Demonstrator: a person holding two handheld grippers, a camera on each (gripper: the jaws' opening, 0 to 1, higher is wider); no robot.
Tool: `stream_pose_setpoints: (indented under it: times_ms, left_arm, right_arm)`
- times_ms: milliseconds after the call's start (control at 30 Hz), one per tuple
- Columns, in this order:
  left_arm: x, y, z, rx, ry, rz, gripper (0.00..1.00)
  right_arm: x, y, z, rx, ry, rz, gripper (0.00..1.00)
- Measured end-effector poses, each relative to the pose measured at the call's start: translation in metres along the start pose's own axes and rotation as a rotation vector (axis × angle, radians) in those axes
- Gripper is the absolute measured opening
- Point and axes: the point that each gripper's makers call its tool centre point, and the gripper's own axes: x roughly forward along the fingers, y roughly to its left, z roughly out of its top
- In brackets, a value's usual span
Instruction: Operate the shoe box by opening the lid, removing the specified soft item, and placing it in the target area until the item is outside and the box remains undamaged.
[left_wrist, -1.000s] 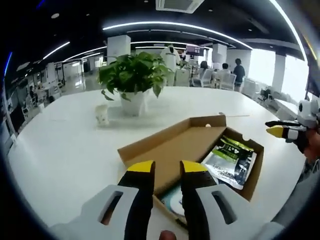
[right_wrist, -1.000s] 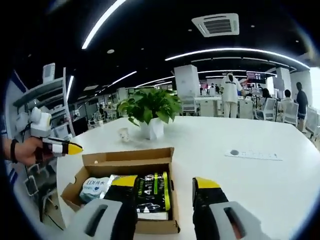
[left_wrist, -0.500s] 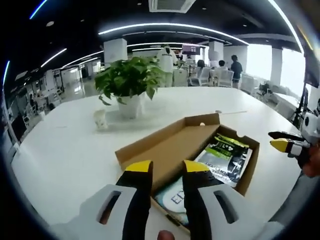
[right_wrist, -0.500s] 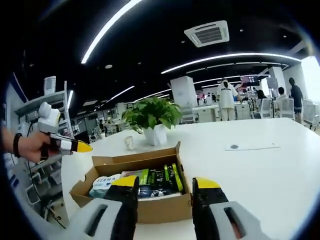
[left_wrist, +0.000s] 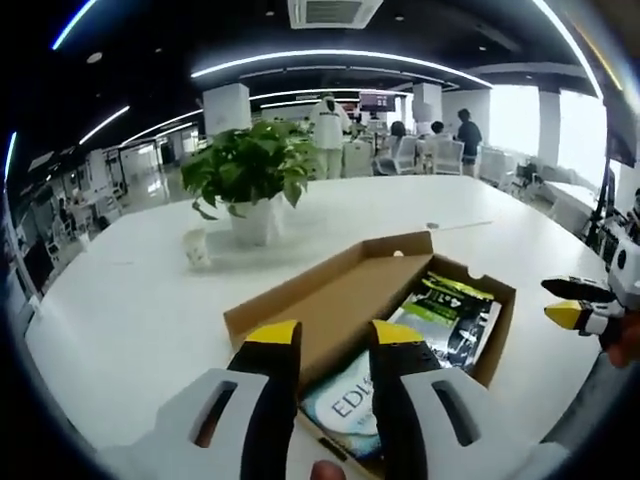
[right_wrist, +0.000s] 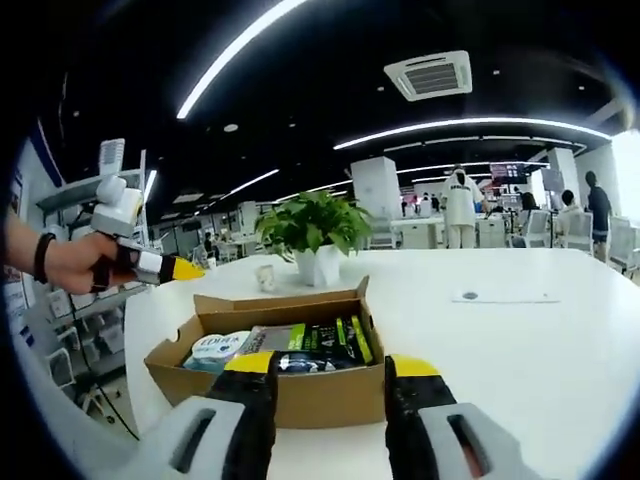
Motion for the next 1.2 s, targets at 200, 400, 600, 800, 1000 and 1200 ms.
stream_pose_setpoints:
  times_ms: [200, 400, 600, 800, 1000, 1200]
  left_arm:
    - [0.000, 0.000, -0.005, -0.004, 0.007, -0.002, 0.29]
    - [0.001, -0.004, -0.014, -0.009, 0.025, -0.020, 0.32]
    - [0.005, -0.013, -0.021, 0.002, 0.045, -0.053, 0.35]
    - [0.007, -0.030, -0.027, 0.007, 0.068, -0.101, 0.35]
    - [0.013, -0.056, -0.040, -0.001, 0.129, -0.169, 0.34]
    - [0.020, -0.080, -0.054, -0.006, 0.168, -0.207, 0.33]
  right_arm:
    - [-0.002, 0.005, 0.003, -0.045, -0.001, 0.010, 0.40]
    - [-0.007, 0.010, 0.000, -0.061, 0.012, 0.014, 0.41]
    - [-0.016, 0.013, -0.020, -0.082, 0.065, 0.027, 0.44]
    - [-0.026, 0.010, -0.023, -0.076, 0.068, 0.017, 0.45]
    - [-0.021, 0.015, -0.015, -0.069, 0.046, 0.021, 0.46]
    - [-0.020, 0.008, -0.017, -0.092, 0.070, 0.029, 0.47]
